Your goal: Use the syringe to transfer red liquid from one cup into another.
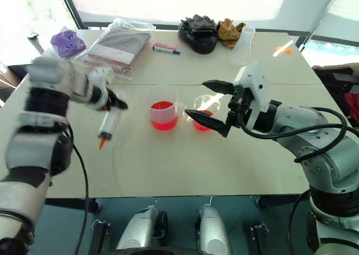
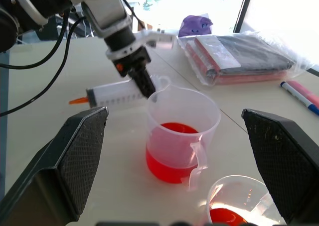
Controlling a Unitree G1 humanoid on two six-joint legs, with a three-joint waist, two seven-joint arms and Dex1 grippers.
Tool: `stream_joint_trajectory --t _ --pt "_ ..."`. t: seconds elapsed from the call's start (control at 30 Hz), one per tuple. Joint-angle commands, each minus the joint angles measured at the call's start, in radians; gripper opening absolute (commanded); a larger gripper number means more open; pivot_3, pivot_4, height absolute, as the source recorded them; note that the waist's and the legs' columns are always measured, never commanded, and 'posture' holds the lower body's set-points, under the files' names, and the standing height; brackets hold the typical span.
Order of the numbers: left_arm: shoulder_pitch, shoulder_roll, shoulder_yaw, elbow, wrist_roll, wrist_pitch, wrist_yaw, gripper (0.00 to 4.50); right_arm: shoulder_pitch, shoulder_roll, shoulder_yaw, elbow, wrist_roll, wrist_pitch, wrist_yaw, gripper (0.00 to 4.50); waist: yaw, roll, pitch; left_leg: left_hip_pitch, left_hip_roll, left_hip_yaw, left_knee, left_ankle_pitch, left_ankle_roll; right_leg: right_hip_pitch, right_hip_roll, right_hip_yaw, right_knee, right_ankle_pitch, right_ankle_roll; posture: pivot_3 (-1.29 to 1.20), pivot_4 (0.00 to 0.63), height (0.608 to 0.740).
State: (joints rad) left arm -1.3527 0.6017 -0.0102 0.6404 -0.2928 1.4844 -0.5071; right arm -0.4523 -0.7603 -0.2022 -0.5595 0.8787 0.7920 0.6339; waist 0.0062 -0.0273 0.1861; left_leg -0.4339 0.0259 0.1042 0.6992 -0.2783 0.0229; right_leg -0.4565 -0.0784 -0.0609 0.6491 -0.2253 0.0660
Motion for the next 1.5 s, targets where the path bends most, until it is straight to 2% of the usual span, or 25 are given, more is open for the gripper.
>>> stream_joint_trajectory --t 0.03,0.1,0.23,0.3,0.43,0.53,0.8,0.97,1.5 --pt "-0.147 0.056 0.116 -0.105 -0.086 -0.387 -0.222 1.6 -0.045 0.013 -0.103 0.039 0.065 -0.014 -0.031 4.5 0.005 0.001 0.0 -0.002 -0.001 0.001 0.0 0.001 -0.002 -0.002 -0.001 0.0 0.0 0.0 0.0 0.0 0.15 0.74" --pt "-0.128 0.045 0.197 -0.164 -0.14 -0.586 -0.31 1.6 -0.066 0.018 -0.124 0.06 0.075 -0.023 -0.049 4.5 0.007 0.002 -0.001 -0.002 -0.001 0.003 -0.001 0.001 -0.001 -0.002 -0.002 0.0 -0.002 0.0 0.0 0.0 0.15 0.74" --pt "0.018 -0.035 0.149 -0.253 -0.145 -0.676 -0.359 1.6 -0.123 0.035 -0.138 0.098 0.008 -0.083 -0.106 4.5 0.009 0.01 -0.005 0.003 -0.004 0.004 -0.001 -0.001 0.001 0.005 -0.003 -0.001 -0.004 -0.001 0.003 0.0 0.15 0.74" --pt "0.062 -0.083 0.147 -0.275 -0.147 -0.739 -0.357 1.6 -0.145 0.037 -0.134 0.106 -0.03 -0.11 -0.132 4.5 0.008 0.008 -0.004 0.01 -0.004 0.003 -0.001 -0.002 0.004 0.013 -0.002 -0.002 -0.004 -0.003 0.004 0.0 0.15 0.74" --pt "0.168 -0.144 0.145 -0.342 -0.209 -0.828 -0.477 1.6 -0.204 0.038 -0.123 0.104 -0.093 -0.155 -0.185 4.5 -0.005 0.003 0.0 0.008 -0.004 0.003 0.0 -0.002 0.011 0.011 -0.001 -0.002 -0.004 -0.001 0.004 0.0 0.15 0.74" --pt "0.208 -0.168 0.134 -0.311 -0.182 -0.923 -0.49 1.6 -0.233 0.037 -0.104 0.096 -0.121 -0.165 -0.199 4.5 -0.012 0.003 0.0 0.008 -0.004 0.004 0.0 -0.002 0.009 0.011 -0.002 -0.001 -0.003 -0.001 0.006 0.0 0.15 0.74" --pt "0.17 -0.213 0.168 -0.244 -0.218 -0.94 -0.462 1.6 -0.217 0.032 -0.056 0.047 -0.164 -0.161 -0.203 4.5 -0.016 0.003 0.0 0.008 -0.004 0.003 0.0 -0.003 0.011 0.011 -0.001 -0.002 -0.003 0.0 0.007 0.0 0.15 0.74" --pt "0.252 -0.237 0.128 -0.285 -0.195 -1.001 -0.474 1.6 -0.272 0.046 0.032 0.04 -0.238 -0.167 -0.227 4.5 -0.017 0.003 0.0 0.008 -0.004 0.003 -0.001 -0.003 0.011 0.011 -0.001 -0.002 -0.003 0.0 0.007 0.0 0.15 0.74" --pt "0.4 -0.318 0.075 -0.278 -0.129 -1.161 -0.438 1.6 -0.394 0.051 0.274 0.066 -0.451 -0.182 -0.113 4.5 -0.016 0.003 0.0 0.008 -0.004 0.003 0.0 -0.003 0.011 0.011 -0.001 -0.002 -0.003 0.0 0.007 0.0 0.15 0.74"
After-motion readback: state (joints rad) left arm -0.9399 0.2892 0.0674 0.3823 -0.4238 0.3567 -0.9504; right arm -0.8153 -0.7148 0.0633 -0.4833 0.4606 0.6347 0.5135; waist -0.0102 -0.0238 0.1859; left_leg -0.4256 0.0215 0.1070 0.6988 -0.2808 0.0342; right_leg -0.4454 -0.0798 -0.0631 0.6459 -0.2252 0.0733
